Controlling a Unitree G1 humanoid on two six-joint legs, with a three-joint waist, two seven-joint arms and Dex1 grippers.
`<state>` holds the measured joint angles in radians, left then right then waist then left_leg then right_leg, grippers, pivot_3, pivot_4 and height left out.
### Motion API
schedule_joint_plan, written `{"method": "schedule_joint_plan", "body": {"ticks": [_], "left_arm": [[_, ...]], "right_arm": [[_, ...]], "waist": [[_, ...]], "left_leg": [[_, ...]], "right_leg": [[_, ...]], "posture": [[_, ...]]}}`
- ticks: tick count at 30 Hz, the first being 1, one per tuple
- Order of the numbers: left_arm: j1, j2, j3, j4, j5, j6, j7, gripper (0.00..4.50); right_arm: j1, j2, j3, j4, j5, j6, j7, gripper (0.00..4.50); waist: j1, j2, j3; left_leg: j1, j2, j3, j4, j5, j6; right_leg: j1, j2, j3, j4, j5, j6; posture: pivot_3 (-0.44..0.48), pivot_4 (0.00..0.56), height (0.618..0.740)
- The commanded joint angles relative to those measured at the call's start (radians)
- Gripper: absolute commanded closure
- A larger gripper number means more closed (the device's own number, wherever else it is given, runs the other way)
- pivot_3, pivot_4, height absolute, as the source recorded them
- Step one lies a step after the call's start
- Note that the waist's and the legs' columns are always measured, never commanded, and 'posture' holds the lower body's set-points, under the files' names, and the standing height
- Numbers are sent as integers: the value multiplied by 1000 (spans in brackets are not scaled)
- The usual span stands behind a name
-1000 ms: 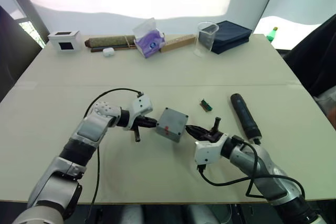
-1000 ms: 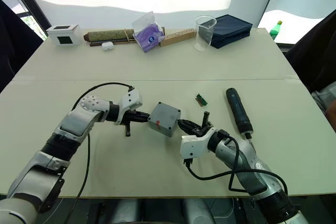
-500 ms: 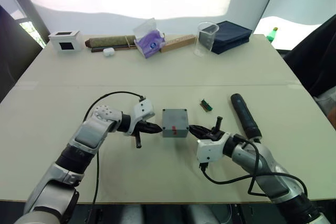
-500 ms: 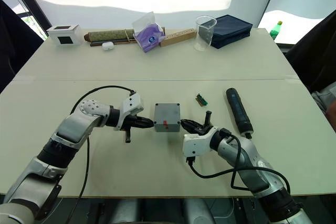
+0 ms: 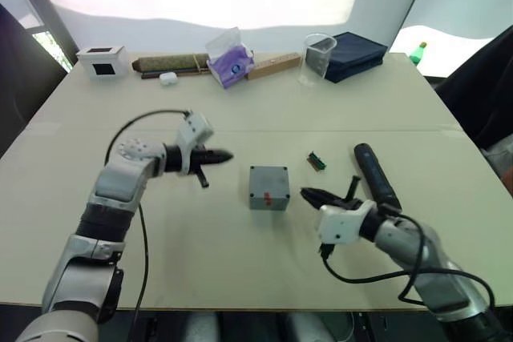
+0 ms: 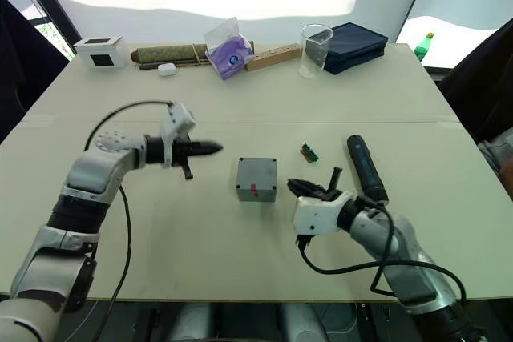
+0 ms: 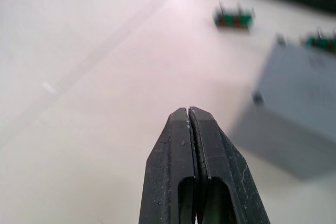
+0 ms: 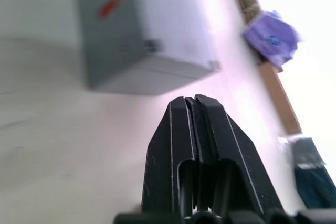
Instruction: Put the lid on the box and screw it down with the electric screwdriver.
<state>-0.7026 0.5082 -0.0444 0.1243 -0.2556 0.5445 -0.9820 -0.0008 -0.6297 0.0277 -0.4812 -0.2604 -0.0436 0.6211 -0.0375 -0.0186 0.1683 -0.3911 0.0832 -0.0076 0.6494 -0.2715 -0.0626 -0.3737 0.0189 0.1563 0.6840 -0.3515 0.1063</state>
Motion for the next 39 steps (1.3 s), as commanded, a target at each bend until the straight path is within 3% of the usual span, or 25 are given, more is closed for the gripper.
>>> {"method": "schedule_joint_plan", "body": {"ticks": [1, 4, 10, 13, 15, 16, 23, 24, 30, 33, 37, 39], "left_arm": [[-65, -13, 20, 8, -79, 76, -34, 4500], [-100, -3, -21, -43, -160, 154, -151, 4500], [-78, 57, -138, -181, -159, 130, -272, 4500], [-72, 75, -157, -229, -175, 131, -303, 4500], [-73, 89, -169, -256, -182, 140, -323, 4500], [-72, 98, -180, -268, -181, 137, -335, 4500], [-53, 104, -227, -231, -103, 20, -324, 4500], [-51, 108, -231, -230, -100, 17, -327, 4500], [-20, 131, -244, -243, -82, -11, -330, 4500], [-8, 126, -239, -246, -80, -8, -318, 4500], [-3, 130, -230, -231, -78, -13, -314, 4500], [-1, 130, -229, -231, -79, -14, -311, 4500]], "right_arm": [[39, 97, -156, -159, 285, 237, -13, 4403], [99, 196, -274, -253, 561, 470, -50, 4403], [158, 219, -374, -273, 705, 643, -111, 4403], [190, 231, -386, -281, 769, 680, -118, 3752], [214, 205, -362, -284, 743, 673, -113, 3057], [223, 198, -351, -283, 741, 677, -116, 2498], [249, 175, -270, -186, 690, 625, -103, 110], [246, 174, -265, -180, 690, 623, -104, 50], [198, 156, -218, -72, 622, 597, -125, 50], [183, 151, -201, -32, 595, 568, -121, 734], [168, 149, -192, -2, 582, 546, -117, 2203], [164, 148, -191, 6, 581, 539, -115, 2203]], "waist": [[4, 0, 0], [3, 0, 0], [-7, 1, 0], [-7, 1, 0], [-6, 1, 0], [-6, 2, 0], [-6, 2, 0], [-8, 2, 0], [-6, 2, 0], [-4, 2, 0], [-5, 2, 1], [-5, 2, 1]], "left_leg": [[0, 0, -1, 0, 0, 0], [0, 0, -2, -1, 2, -3], [0, 0, -2, -1, 0, 0], [0, 0, -2, -2, 0, 0], [0, 0, -2, -2, 0, 1], [0, 0, -2, -2, 0, 1], [0, 0, -2, -1, 0, 1], [-1, 0, -2, -2, 0, 1], [-1, 0, -2, -2, 0, 1], [-1, 0, -1, -2, -1, 1], [-1, 0, -1, -2, -1, 1], [-1, 0, -1, -2, -1, 1]], "right_leg": [[0, 0, 0, 0, 0, 0], [0, 1, -2, 0, 0, 0], [0, 1, -1, 0, 0, 0], [0, 1, -1, 0, 0, 0], [-1, 1, -1, 0, 0, 0], [-1, 1, -1, -1, 0, 0], [-1, 1, 0, -1, 0, 0], [-1, 1, 0, -1, 0, 0], [-1, 2, 0, -1, 0, 0], [-1, 2, 0, -1, 0, 0], [-1, 2, 0, -1, 0, 0], [-1, 2, 0, -1, 0, 0]], "posture": [[0, 150, 740], [0, 150, 740], [0, 150, 740], [0, 150, 740], [0, 150, 740], [0, 150, 740], [0, 150, 740], [0, 150, 740], [0, 150, 740], [0, 150, 740], [0, 150, 740], [0, 150, 740]]}}
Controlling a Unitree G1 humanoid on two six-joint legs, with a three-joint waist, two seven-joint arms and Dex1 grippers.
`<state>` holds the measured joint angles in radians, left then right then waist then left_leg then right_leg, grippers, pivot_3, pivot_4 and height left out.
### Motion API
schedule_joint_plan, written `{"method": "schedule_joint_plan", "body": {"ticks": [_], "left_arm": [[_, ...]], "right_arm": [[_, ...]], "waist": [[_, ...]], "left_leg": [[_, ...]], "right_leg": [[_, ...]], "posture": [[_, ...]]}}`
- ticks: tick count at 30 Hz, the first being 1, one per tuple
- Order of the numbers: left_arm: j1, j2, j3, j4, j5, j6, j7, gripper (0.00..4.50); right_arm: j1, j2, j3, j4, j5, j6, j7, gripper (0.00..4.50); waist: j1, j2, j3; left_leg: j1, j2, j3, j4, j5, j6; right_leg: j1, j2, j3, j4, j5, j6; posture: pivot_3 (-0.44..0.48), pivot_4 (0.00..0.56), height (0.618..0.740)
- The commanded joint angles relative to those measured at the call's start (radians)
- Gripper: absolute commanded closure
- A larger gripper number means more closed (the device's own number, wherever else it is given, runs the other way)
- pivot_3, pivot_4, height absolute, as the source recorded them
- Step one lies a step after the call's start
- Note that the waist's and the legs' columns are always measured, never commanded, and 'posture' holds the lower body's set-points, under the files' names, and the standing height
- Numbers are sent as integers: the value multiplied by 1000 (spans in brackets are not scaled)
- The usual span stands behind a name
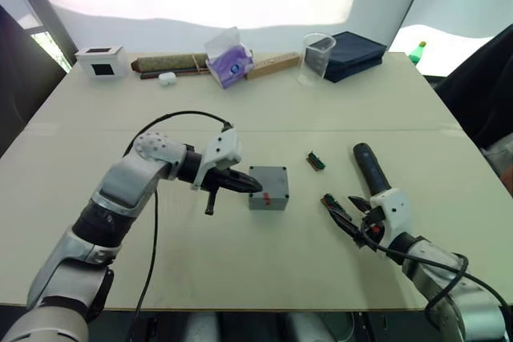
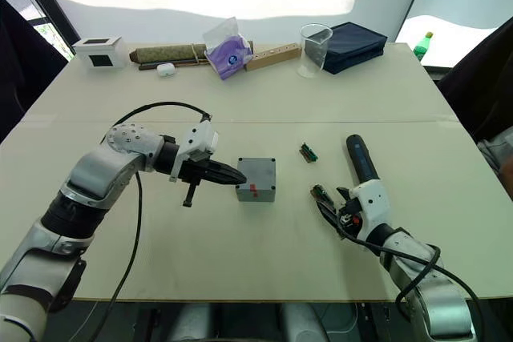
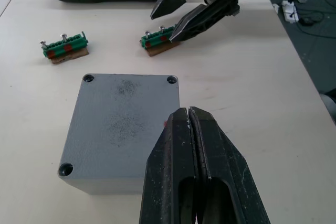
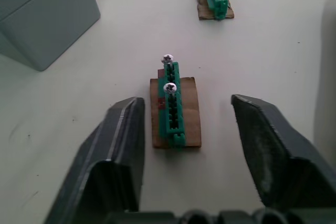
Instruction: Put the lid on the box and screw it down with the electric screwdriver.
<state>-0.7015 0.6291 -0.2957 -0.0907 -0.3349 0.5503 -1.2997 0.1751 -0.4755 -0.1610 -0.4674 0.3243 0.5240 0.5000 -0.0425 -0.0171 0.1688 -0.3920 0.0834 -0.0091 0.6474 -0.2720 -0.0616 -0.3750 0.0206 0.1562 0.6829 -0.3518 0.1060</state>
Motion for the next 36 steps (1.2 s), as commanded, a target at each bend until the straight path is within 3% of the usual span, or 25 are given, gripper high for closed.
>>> {"method": "schedule_joint_plan", "body": {"ticks": [1, 19, 22, 25, 26, 36], "left_arm": [[-2, 8, 22, -16, 0, -19, 8, 4500], [11, -1, 12, -10, 10, -34, 28, 4500], [16, 1, 11, -10, 14, -37, 27, 4500], [20, 2, 10, -11, 19, -36, 27, 4500], [21, 2, 10, -11, 20, -36, 27, 4500], [21, 3, 14, -1, 24, -33, 29, 4500]], "right_arm": [[-13, -7, -2, -5, -4, -32, 6, 2203], [-18, -2, 20, -9, 1, -62, 17, 2203], [-20, 0, 21, -2, -4, -75, 15, 2896], [-27, 5, 20, 2, -7, -93, 11, 4234], [-27, 5, 20, 2, -5, -93, 10, 4478], [-16, -1, 7, -33, 13, -73, 2, 4478]], "waist": [[0, 0, 0], [0, 0, 0], [-1, 0, 0], [-1, 0, 0], [-1, 0, 0], [0, 0, 0]], "left_leg": [[0, 0, 0, 0, 0, 0], [0, 0, 0, 0, 0, 0], [0, 0, 0, 0, 0, 0], [0, 0, 0, 0, 0, 0], [0, 0, 0, 0, 0, 0], [0, 0, 0, 0, 0, 0]], "right_leg": [[0, 0, 0, 0, 0, 0], [0, 0, 0, 0, 0, 0], [0, 0, 0, 0, 0, 0], [0, 0, 0, 0, 0, 0], [0, 0, 0, 0, 0, 0], [0, 0, 0, 0, 0, 0]], "posture": [[0, 150, 740], [0, 150, 740], [0, 150, 740], [0, 150, 740], [0, 150, 740], [0, 150, 740]]}}
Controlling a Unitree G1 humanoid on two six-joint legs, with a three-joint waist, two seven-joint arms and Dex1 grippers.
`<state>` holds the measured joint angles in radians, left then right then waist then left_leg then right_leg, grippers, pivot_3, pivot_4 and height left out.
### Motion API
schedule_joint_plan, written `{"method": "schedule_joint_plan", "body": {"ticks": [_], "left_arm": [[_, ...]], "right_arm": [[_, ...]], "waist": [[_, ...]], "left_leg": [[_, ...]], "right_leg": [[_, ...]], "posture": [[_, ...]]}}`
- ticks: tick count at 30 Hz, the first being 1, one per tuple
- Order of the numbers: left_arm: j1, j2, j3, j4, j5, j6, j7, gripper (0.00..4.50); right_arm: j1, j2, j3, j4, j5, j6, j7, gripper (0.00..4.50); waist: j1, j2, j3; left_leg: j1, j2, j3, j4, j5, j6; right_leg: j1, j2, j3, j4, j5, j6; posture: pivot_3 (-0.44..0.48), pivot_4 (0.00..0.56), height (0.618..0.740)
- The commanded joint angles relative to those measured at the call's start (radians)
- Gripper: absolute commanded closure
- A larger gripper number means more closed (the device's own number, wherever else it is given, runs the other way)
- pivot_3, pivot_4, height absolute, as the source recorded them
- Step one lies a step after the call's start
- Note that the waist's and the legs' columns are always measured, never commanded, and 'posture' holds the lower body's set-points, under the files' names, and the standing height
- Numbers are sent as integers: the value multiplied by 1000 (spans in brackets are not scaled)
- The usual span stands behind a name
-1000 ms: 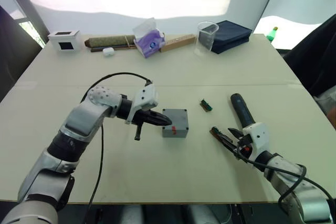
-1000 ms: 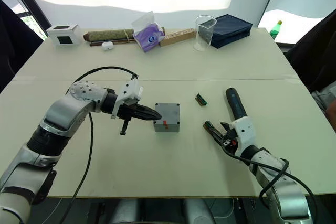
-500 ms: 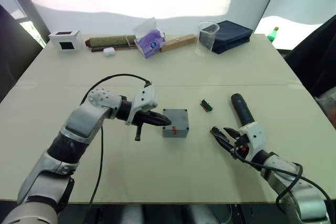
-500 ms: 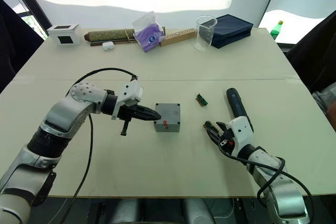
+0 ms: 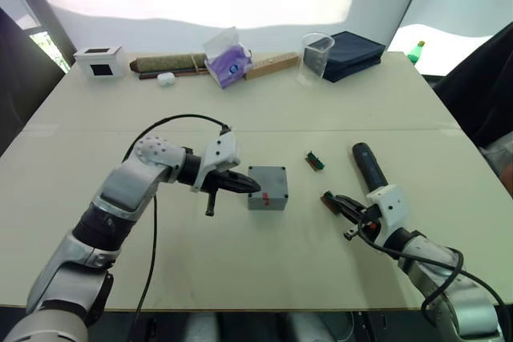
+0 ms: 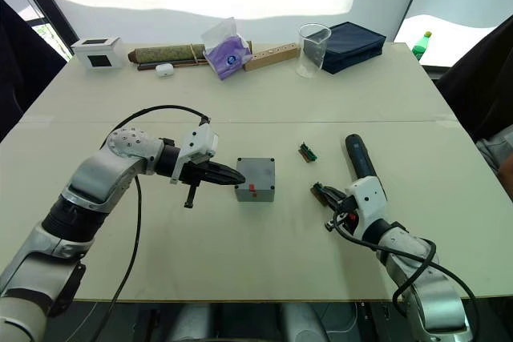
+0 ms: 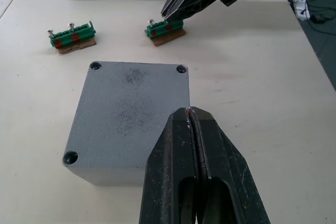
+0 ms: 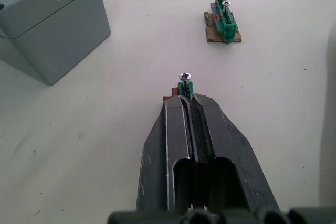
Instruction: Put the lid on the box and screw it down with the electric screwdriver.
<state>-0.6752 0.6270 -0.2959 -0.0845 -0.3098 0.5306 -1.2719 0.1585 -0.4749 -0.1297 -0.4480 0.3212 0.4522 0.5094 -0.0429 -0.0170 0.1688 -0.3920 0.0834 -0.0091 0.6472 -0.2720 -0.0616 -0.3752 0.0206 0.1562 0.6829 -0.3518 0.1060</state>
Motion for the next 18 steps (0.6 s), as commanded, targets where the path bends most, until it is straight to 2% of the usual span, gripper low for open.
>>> {"method": "schedule_joint_plan", "body": {"ticks": [1, 5, 7, 10, 13, 18], "left_arm": [[-6, 5, 15, -5, -1, -14, 1, 4500], [-28, -14, 51, 47, -32, 9, 8, 4500], [-43, -21, 70, 90, -40, 8, 12, 4500], [-60, -48, 124, 157, -69, 14, 42, 4500], [-62, -38, 140, 180, -84, 21, 18, 4500], [-39, -11, 146, 150, -110, 70, 2, 4500]], "right_arm": [[1, -2, -25, -54, 17, 0, -9, 4478], [-11, -20, -68, -135, 65, 22, -6, 4478], [-61, -25, -87, -170, 90, 58, -30, 4478], [-195, -14, -34, -195, 107, 119, -63, 4478], [-283, 10, 44, -167, 117, 159, -56, 4478], [-341, 8, 109, -110, 91, 146, -24, 4478]], "waist": [[0, 0, 0], [0, 0, 0], [-1, 0, 1], [-7, 1, 1], [-3, 1, 1], [3, 1, 1]], "left_leg": [[0, 0, 0, 0, 0, 0], [0, 0, 0, 0, 0, 0], [0, 0, 0, 0, 0, 0], [0, 0, 0, 0, 0, 0], [0, 0, 0, 0, 0, 0], [-12, 0, 0, 0, 1, -2]], "right_leg": [[0, 0, 0, 0, 0, 0], [0, 0, 0, 0, 0, 0], [0, 0, 0, 0, 0, 0], [-1, 0, 0, 0, 0, 0], [-1, 0, 0, 0, 0, 0], [-12, 0, 0, 1, 0, 0]], "posture": [[0, 150, 740], [0, 150, 740], [0, 150, 740], [0, 150, 740], [0, 150, 740], [0, 150, 740]]}}
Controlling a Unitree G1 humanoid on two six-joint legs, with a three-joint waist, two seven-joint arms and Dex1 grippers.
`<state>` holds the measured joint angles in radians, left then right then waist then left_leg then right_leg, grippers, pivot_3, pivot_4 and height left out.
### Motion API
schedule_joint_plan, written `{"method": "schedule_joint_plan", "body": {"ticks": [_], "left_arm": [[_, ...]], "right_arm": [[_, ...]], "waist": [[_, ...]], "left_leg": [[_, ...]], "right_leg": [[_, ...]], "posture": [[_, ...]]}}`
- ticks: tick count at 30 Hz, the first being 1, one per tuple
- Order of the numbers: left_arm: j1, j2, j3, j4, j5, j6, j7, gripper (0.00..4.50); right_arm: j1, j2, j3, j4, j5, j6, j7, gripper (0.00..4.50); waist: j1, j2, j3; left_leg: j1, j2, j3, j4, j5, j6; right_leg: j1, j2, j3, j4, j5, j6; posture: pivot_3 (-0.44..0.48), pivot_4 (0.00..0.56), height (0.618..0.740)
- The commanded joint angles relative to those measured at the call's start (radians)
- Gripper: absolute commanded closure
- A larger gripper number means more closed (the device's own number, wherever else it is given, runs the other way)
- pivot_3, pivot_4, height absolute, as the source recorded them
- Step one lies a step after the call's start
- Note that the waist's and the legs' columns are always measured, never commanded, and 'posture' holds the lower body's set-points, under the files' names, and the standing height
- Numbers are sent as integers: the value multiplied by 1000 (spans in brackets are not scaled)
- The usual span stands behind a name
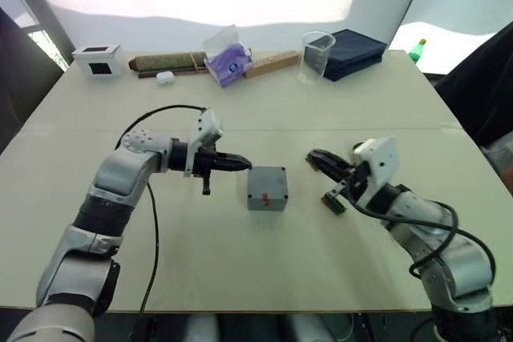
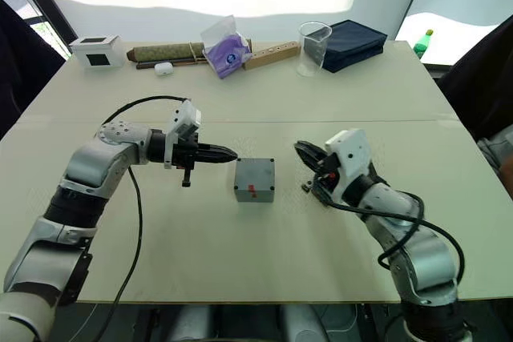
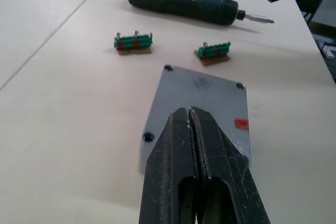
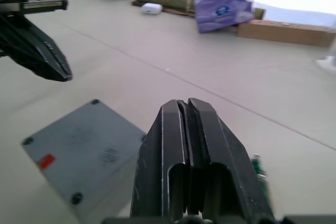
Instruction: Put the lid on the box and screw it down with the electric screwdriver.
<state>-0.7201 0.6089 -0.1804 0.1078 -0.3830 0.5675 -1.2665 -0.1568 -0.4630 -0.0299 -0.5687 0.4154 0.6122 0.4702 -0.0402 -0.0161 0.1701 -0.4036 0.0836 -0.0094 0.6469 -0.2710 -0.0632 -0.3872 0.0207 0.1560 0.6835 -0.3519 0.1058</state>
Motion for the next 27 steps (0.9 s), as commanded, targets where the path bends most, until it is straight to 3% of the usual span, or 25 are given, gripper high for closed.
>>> {"method": "schedule_joint_plan", "body": {"ticks": [1, 10, 27], "left_arm": [[10, 7, 37, -55, -44, 46, 4, 4500], [45, 12, 39, -124, -42, 62, 64, 4500], [65, 7, 17, -132, -27, 38, 90, 4500]], "right_arm": [[-34, -5, 20, 20, -2, -15, 23, 4478], [-72, 11, 105, 105, -42, -58, 65, 4478], [-115, 38, 125, 191, -90, -123, 91, 4478]], "waist": [[0, 0, 0], [-3, 0, 0], [-3, 0, 0]], "left_leg": [[-4, 0, 0, 2, 2, -3], [-5, 0, 0, 2, 2, -3], [-5, 0, 0, 2, 2, -4]], "right_leg": [[-5, 0, 0, 1, 0, 0], [-5, -1, 0, 1, 0, 0], [-5, -1, 0, 2, 0, 0]], "posture": [[0, 150, 740], [0, 150, 740], [0, 150, 740]]}}
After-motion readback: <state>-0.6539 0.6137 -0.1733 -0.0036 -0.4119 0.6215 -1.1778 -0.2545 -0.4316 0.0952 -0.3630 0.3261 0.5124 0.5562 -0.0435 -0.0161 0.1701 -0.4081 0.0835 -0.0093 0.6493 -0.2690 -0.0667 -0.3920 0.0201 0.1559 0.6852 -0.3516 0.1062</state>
